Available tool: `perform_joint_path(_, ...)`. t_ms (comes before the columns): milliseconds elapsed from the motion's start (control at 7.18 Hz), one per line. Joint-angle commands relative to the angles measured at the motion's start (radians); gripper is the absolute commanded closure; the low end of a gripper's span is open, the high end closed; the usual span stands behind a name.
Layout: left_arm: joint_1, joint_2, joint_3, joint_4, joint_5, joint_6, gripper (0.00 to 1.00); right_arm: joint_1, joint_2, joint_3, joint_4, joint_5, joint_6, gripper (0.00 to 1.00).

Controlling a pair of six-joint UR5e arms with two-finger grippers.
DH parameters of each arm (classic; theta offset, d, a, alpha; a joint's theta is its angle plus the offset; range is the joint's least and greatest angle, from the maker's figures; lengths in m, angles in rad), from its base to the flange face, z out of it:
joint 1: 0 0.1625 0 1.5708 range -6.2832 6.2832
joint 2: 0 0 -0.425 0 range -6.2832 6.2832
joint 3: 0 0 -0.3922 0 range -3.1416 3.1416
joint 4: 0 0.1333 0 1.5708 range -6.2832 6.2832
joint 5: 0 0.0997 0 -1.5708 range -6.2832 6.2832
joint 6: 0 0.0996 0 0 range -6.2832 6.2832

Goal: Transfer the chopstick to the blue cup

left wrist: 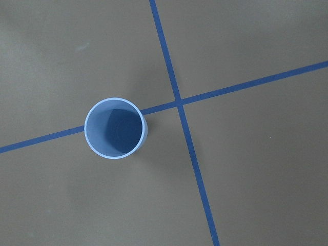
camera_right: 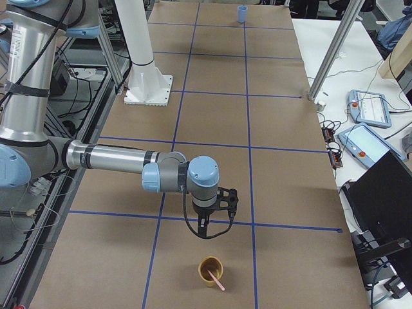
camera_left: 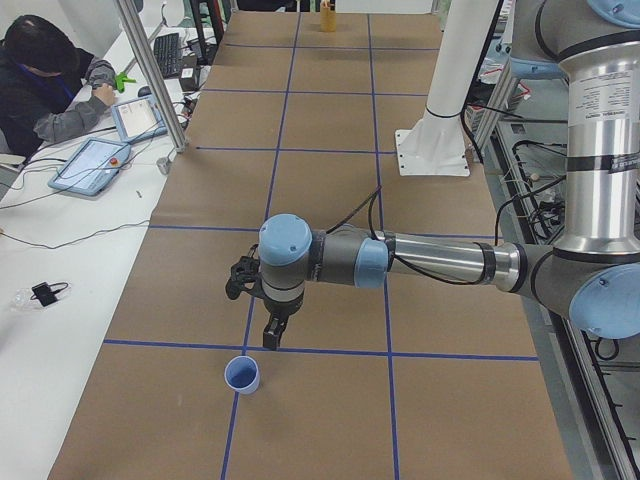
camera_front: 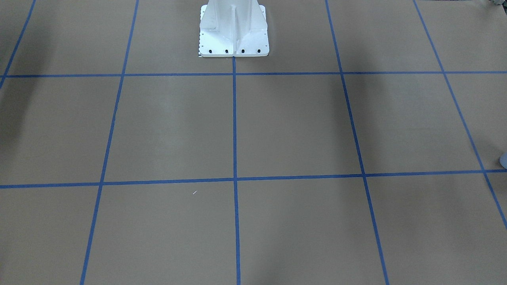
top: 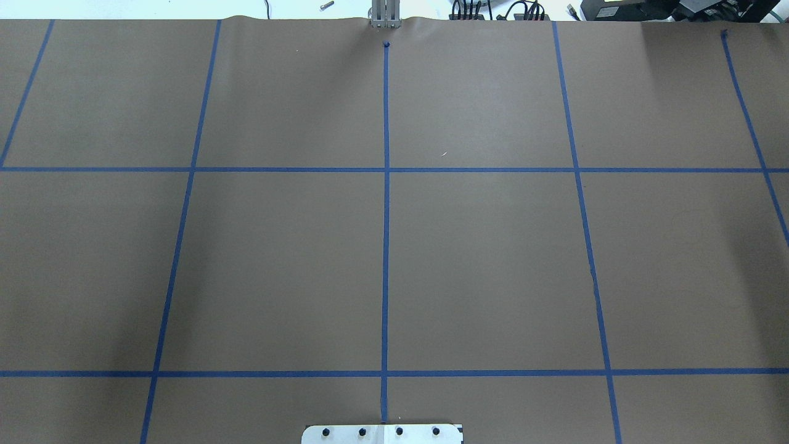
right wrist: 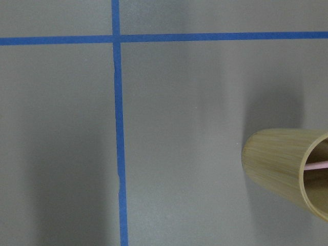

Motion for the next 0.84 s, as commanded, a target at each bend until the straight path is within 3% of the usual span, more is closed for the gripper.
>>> perform_joint_path(0,0.003,0.002,-0.003,0.001,0.0,0.002,0.01,0.0,0.0,0.001,0.001,0.0,0.0,0.0)
perform_joint_path(697,0.003,-0.012,-0.075,0.001,0.002,0.0,0.01,0.0,0.046,0.049,0.008,-0.005,-0.003,0.0)
